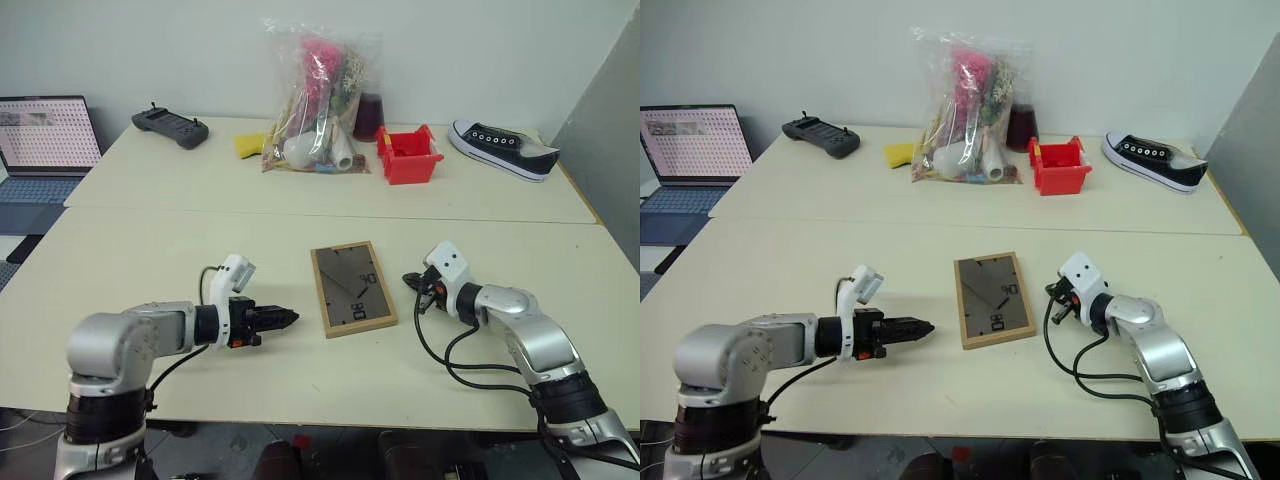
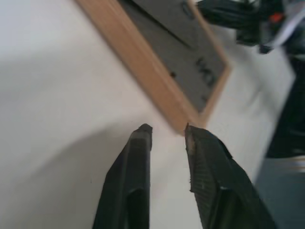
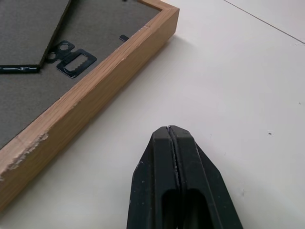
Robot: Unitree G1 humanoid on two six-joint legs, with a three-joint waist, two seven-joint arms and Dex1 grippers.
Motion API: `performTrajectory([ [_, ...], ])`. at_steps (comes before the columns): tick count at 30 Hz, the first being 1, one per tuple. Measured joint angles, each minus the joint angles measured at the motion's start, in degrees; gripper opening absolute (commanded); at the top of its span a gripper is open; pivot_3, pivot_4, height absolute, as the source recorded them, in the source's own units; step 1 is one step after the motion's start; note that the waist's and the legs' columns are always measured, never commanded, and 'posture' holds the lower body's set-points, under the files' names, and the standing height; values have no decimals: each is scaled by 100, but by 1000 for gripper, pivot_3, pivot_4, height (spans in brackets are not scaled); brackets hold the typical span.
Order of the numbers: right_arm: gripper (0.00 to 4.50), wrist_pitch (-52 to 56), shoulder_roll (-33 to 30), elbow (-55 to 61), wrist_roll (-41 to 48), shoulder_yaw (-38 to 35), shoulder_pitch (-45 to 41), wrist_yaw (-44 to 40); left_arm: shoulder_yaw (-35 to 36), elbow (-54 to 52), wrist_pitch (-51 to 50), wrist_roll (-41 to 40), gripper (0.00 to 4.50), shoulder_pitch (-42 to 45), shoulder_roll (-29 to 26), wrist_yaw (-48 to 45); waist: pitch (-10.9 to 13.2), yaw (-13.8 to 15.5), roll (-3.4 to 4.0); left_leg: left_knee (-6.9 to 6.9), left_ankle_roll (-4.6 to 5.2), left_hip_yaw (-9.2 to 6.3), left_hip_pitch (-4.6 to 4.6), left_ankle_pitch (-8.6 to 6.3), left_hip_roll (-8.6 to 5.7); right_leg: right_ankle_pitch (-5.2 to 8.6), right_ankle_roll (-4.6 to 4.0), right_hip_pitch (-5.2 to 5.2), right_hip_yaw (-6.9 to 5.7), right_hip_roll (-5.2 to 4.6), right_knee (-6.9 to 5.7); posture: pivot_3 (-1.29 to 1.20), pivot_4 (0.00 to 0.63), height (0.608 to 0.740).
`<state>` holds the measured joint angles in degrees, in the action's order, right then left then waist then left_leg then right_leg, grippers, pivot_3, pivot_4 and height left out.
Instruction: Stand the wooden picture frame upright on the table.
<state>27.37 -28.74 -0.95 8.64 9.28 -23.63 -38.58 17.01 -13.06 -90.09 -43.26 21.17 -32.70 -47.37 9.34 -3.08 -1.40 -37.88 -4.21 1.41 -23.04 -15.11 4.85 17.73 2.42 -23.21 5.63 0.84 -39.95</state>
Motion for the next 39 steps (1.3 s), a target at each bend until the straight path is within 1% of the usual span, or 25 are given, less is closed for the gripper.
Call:
performTrajectory([
  [3, 0, -206, 93, -220, -59, 18, -17, -100, 143, 598, -193, -1035, 2601, -8, -5, 534, 0, 0, 0, 1, 0, -2, 0, 0, 3, 0, 0, 0, 0, -1, 0, 0, 150, 740],
  [5, 0, -249, 186, -227, -67, 88, -16, -137, 182, 836, -202, -1575, 3086, -19, 38, 933, 0, 0, 0, 0, -1, -2, 0, 0, 4, 0, 0, 0, 0, -2, -1, 0, 150, 740],
  [7, 0, -248, 325, -153, -66, 149, -4, -148, 312, 960, -199, -1989, 3478, -71, 313, 1384, 0, 4, 1, -1, -2, -2, 2, 1, 2, 0, 0, 1, 0, -4, -4, 0, 150, 740],
  [8, 0, -245, 413, -81, -65, 200, 4, -153, 356, 1040, -200, -2209, 3703, -120, 547, 1700, 0, 10, 1, -2, -2, -2, 2, 1, 2, 0, 0, 2, 0, -5, -4, 0, 150, 740],
  [11, 0, -187, 563, 68, -71, 280, 41, -124, 406, 1179, -207, -2405, 4453, -191, 947, 2228, -1, 11, 0, -2, -2, -2, 2, 1, 2, 0, 0, 2, 0, -5, -4, 0, 150, 740],
  [15, 0, -91, 793, 137, -83, 355, 67, -15, 553, 1288, -192, -2382, 4488, -249, 1276, 2559, -6, 1, 5, -1, -3, -2, 6, 2, 0, 0, -1, 4, 0, -4, -5, 0, 150, 740],
  [19, 0, -8, 1029, 300, -83, 564, 83, 18, 575, 1299, -75, -2312, 4488, -257, 1502, 2673, -16, 8, 12, -3, -4, -2, 11, 2, -3, 0, 0, 11, 1, -7, -5, 0, 150, 740],
  [23, 0, 119, 1123, 350, -83, 578, 83, 88, 497, 1253, -18, -2279, 4488, -270, 1570, 2673, -21, 56, 11, -5, -4, -2, 10, 2, -10, -1, 0, 14, 1, -13, -3, 0, 150, 740],
  [25, 0, 189, 1126, 351, -85, 576, 84, 140, 477, 1203, 28, -2260, 4108, -285, 1614, 2682, -21, 79, 11, -5, -4, -2, 10, 2, -10, -1, 0, 14, 1, -14, -3, 0, 150, 740],
  [26, 0, 205, 1124, 351, -87, 571, 88, 151, 470, 1183, 48, -2234, 4035, -288, 1644, 2702, -21, 90, 11, -5, -4, -2, 10, 2, -10, -1, 0, 14, 1, -14, -3, 0, 150, 740],
  [28, 0, 203, 1102, 352, -101, 569, 128, 162, 486, 1183, 55, -2211, 3586, -285, 1671, 2772, -21, 102, 10, -5, -3, -2, 9, 2, -10, -1, 0, 13, 1, -14, -2, 0, 150, 740],
  [29, 0, 203, 1083, 352, -116, 568, 163, 169, 483, 1184, 52, -2204, 3446, -285, 1671, 2779, -21, 105, 10, -5, -4, -2, 9, 2, -10, -1, 0, 13, 1, -14, -1, 0, 150, 740],
  [30, 0, 203, 1060, 352, -132, 564, 201, 183, 484, 1188, 43, -2196, 3155, -286, 1665, 2788, -20, 107, 10, -4, -3, -1, 7, 2, -10, -1, 0, 10, 2, -14, -1, 0, 150, 740],
  [32, 0, 181, 983, 352, -170, 549, 254, 209, 499, 1213, -23, -2197, 2797, -289, 1625, 2794, -20, 109, 10, -2, -3, 0, 5, 2, -10, 0, 0, 6, 2, -13, 0, 0, 150, 740],
  [37, 0, 164, 794, 341, -204, 366, 257, 249, 658, 1359, -98, -2206, 1650, -255, 1606, 2802, -19, 109, 9, -2, -3, -1, 5, 1, -9, 0, 0, 6, 1, -11, -1, 0, 150, 740],
  [39, 0, 165, 611, 340, -199, 217, 256, 240, 746, 1359, -111, -2240, 1359, -193, 1643, 2834, -19, 113, 9, -2, -3, -1, 3, 1, -9, 0, 0, 6, 1, -12, 0, 0, 150, 740],
])
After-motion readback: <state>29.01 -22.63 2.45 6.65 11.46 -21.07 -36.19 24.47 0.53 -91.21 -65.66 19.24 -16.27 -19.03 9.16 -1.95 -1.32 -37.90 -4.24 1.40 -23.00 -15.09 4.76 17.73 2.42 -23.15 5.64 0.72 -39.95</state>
